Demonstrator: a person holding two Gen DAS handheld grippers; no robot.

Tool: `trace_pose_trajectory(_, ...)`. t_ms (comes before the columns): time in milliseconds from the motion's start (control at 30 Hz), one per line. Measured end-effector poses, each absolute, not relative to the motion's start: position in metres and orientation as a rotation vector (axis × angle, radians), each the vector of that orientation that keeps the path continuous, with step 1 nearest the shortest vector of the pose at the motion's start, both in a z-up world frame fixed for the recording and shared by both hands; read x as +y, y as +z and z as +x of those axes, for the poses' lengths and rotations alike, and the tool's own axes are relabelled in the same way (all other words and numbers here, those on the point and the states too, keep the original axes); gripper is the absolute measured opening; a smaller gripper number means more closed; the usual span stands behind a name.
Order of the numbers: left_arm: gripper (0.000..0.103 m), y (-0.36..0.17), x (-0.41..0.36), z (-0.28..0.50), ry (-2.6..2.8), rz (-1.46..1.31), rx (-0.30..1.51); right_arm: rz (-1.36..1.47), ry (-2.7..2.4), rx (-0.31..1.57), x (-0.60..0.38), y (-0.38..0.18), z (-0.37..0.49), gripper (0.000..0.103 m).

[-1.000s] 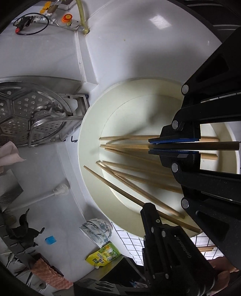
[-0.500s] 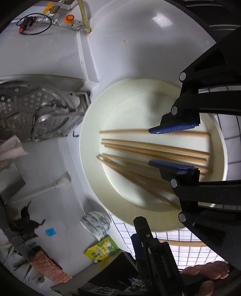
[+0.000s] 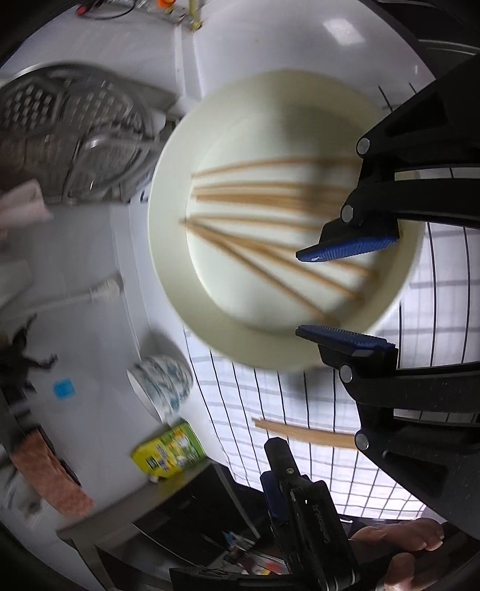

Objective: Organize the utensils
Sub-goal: 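Move the left tool back to the chopsticks while the right tool returns too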

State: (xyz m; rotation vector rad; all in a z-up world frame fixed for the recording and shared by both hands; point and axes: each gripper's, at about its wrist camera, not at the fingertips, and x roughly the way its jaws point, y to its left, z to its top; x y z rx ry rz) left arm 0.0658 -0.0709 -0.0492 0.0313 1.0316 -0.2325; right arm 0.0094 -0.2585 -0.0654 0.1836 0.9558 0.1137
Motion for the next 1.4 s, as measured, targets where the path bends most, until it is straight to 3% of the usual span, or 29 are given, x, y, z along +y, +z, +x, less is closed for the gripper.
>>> trace_pose_trajectory(133, 0.071, -0.049, -0.040, 0.061, -0.198, 0.003, 1.030, 0.143, 0.164, 0.954, -0.224, -0.060, 0.010, 0.040)
trace_pose_trajectory(233, 0.080, -0.050, -0.018, 0.059, -0.163, -0.009, 1.024, 0.114, 0.192, 0.955, -0.200, -0.058, 0.010, 0.045)
trace_pose_trajectory(500, 0.083, -0.064, 0.043, 0.053, -0.079, -0.066, 1.045, 0.049, 0.255, 0.978, -0.143, -0.064, 0.010, 0.053)
trace_pose_trajectory(1400, 0.083, -0.125, 0.121, 0.035, -0.058, -0.078, 1.128, -0.056, 0.220, 1.140, -0.063, -0.163, 0.016, 0.053)
